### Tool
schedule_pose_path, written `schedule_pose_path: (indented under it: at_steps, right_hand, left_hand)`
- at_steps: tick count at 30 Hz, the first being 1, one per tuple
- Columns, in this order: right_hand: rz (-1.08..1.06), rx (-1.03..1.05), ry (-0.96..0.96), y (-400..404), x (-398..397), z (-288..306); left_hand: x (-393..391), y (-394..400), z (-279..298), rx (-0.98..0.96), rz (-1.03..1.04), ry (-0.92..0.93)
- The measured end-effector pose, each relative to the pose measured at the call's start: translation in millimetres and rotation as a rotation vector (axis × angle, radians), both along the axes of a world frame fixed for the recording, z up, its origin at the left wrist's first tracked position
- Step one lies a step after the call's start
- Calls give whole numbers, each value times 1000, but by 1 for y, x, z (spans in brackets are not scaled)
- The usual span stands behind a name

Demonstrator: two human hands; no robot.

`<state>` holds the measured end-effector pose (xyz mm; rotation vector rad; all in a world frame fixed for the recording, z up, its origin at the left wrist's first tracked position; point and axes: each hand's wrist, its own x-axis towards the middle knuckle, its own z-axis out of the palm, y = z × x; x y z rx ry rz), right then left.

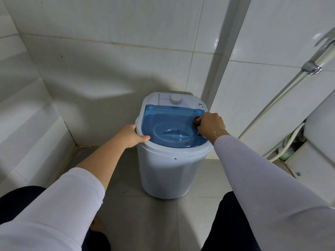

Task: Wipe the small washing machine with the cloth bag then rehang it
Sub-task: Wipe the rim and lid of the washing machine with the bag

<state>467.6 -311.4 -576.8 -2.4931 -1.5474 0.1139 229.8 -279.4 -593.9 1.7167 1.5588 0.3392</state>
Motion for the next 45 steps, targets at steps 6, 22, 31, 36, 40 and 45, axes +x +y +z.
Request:
schedule_pose_path:
  at_steps: [6, 22, 31, 36, 40, 45]
  right_hand:
    - [-76, 20, 118, -14, 15, 3]
    - [154, 40, 139, 6, -68, 35]
    - [249, -111, -78, 11, -149, -2]
    - [235, -110, -154, 0, -150, -3]
    - [209, -96, -181, -13, -145, -3]
    - [171, -84, -195, -29, -134, -3]
  left_hand:
    - [1, 1, -2, 10, -1, 17]
    - [-5, 50, -2, -15, 60, -11]
    - [-9, 56, -23, -18, 37, -158]
    - [-9, 56, -30, 46, 34, -143]
    - [-9, 54, -36, 140, 77, -60]
    - [-4, 46, -37, 166, 111, 41]
